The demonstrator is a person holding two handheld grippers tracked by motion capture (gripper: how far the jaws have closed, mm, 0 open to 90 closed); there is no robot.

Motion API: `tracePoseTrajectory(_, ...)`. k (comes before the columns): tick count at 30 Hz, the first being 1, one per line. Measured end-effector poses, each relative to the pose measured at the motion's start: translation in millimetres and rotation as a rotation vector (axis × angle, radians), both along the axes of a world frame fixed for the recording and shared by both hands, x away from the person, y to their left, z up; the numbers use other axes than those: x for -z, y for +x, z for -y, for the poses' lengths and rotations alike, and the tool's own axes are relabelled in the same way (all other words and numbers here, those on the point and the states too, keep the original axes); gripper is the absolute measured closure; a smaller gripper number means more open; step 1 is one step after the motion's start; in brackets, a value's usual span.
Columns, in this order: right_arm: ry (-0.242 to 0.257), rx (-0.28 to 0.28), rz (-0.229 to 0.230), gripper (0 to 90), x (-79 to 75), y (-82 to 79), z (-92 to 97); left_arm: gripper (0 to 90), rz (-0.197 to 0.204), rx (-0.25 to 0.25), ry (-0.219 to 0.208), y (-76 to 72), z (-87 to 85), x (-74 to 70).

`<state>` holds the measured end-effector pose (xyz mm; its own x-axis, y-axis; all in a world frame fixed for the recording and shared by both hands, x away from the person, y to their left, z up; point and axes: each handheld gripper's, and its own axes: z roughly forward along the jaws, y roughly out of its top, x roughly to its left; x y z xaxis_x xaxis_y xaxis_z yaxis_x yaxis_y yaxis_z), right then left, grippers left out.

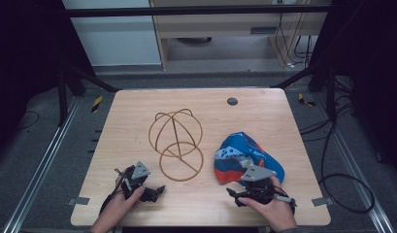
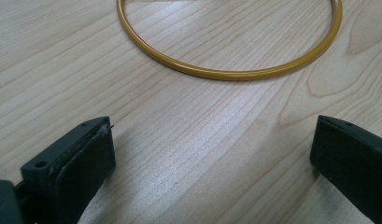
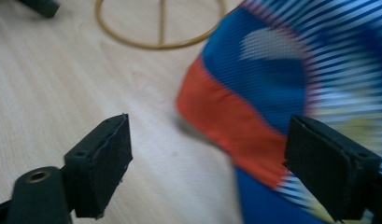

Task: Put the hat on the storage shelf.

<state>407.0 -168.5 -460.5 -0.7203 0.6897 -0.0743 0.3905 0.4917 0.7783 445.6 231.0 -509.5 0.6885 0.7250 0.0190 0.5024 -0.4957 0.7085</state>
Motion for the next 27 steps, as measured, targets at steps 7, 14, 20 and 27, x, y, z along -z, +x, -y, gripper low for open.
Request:
tracePoseTrajectory(7, -0.091, 0.092, -0.011, 26.2, -52.3, 19.5, 32.3, 0.0, 0.0, 0.003, -0.003, 0.6, 0.1, 0.1)
tracePoseTrajectory(14, -0.152, 0.123, -0.1, 37.0, -76.5, 46.5, 59.1, 0.0, 0.0, 0.001, -0.001, 0.4, 0.0, 0.0)
tracePoseTrajectory(20, -0.159, 0.102, -0.162, 39.6, -72.5, 66.4, 57.7, 0.0, 0.0, 0.001, -0.001, 0.3, 0.0, 0.0)
tracePoseTrajectory(27, -0.137, 0.082, -0.219, 38.2, -62.6, 78.0, 48.9, 0.0, -0.001, 0.0, -0.001, -0.2, -0.1, 0.0)
